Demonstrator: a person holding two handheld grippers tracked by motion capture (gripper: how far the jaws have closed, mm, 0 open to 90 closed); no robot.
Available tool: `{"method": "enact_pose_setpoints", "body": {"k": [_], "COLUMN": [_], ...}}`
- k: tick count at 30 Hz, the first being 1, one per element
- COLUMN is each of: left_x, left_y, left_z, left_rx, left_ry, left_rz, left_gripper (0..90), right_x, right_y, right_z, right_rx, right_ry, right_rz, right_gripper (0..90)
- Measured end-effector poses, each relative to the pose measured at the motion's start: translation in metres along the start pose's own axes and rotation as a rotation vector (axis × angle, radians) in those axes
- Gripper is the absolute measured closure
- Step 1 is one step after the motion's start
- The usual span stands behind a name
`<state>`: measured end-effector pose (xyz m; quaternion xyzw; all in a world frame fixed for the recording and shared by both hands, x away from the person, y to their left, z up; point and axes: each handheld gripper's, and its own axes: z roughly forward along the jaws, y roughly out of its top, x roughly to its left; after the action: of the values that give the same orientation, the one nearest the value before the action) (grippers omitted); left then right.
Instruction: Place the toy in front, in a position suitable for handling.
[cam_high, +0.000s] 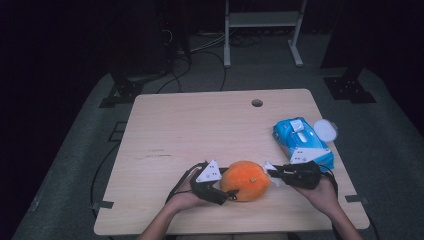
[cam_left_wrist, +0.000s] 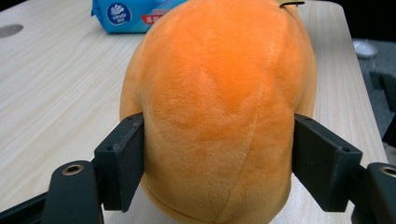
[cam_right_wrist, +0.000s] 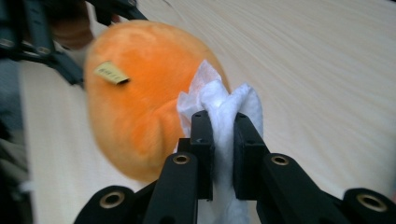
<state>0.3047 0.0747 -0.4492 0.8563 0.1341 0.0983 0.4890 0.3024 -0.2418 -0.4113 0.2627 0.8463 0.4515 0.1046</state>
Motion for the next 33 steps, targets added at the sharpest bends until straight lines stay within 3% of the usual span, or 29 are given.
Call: {"method": "enact_pose_setpoints", "body": {"k": [2, 4, 6, 8, 9, 11, 16, 19, 21, 22, 24, 26, 28, 30, 32, 33], "left_x": [0.000, 0.000, 0.000, 0.001, 0.002, 0.003, 0.001, 0.001, 0.002, 0.002, 0.002, 0.002, 0.002, 0.002, 0.002, 0.001], "left_y": [0.000, 0.000, 0.000, -0.002, -0.003, -0.003, -0.001, -0.001, -0.002, -0.002, -0.003, -0.002, -0.002, -0.003, -0.002, -0.002], "left_z": [0.001, 0.002, 0.001, 0.000, 0.000, 0.000, 0.002, 0.002, 0.002, 0.002, 0.001, 0.001, 0.001, 0.001, 0.002, 0.002], "left_rx": [0.004, -0.002, -0.002, 0.002, -0.005, -0.012, -0.008, -0.008, -0.012, -0.010, -0.011, -0.010, -0.011, -0.010, -0.004, -0.003], "left_ry": [0.000, 0.005, 0.005, 0.001, -0.004, -0.005, -0.001, 0.000, -0.002, -0.002, -0.006, -0.007, -0.007, -0.008, -0.001, 0.000], "left_rz": [0.003, -0.006, -0.010, -0.010, -0.021, -0.037, -0.031, -0.030, -0.034, -0.034, -0.040, -0.039, -0.038, -0.039, -0.035, -0.033], "left_gripper": [24.9, 24.9, 24.8, 24.8, 24.8, 24.9, 24.4, 23.7, 23.6, 23.5, 23.6, 23.6, 23.6, 23.6, 23.5, 23.4], "right_x": [0.007, 0.018, 0.030, 0.038, 0.037, 0.028, 0.012, 0.016, 0.024, 0.028, 0.029, 0.022, 0.014, 0.008, 0.004, 0.006], "right_y": [0.003, 0.012, 0.020, 0.022, 0.021, 0.016, 0.007, 0.010, 0.015, 0.017, 0.017, 0.014, 0.009, 0.004, -0.001, 0.001], "right_z": [-0.001, -0.002, 0.001, 0.007, 0.009, 0.008, -0.002, -0.004, -0.001, 0.001, 0.004, 0.003, 0.001, 0.003, 0.003, 0.002], "right_rx": [-0.029, -0.081, -0.090, -0.051, -0.046, -0.037, -0.008, -0.051, -0.069, -0.059, -0.040, -0.034, -0.010, 0.047, 0.027, 0.015], "right_ry": [0.033, 0.097, 0.140, 0.125, 0.123, 0.106, -0.003, 0.050, 0.106, 0.111, 0.100, 0.086, 0.017, -0.062, -0.020, -0.004], "right_rz": [-0.003, -0.022, -0.059, -0.108, -0.109, -0.091, -0.055, -0.033, -0.060, -0.079, -0.098, -0.075, -0.075, -0.088, -0.044, -0.046], "right_gripper": [80.4, 80.3, 80.3, 80.4, 80.4, 80.7, 80.7, 80.7, 80.7, 80.6, 80.7, 80.7, 80.6, 80.6, 80.6, 80.6]}}
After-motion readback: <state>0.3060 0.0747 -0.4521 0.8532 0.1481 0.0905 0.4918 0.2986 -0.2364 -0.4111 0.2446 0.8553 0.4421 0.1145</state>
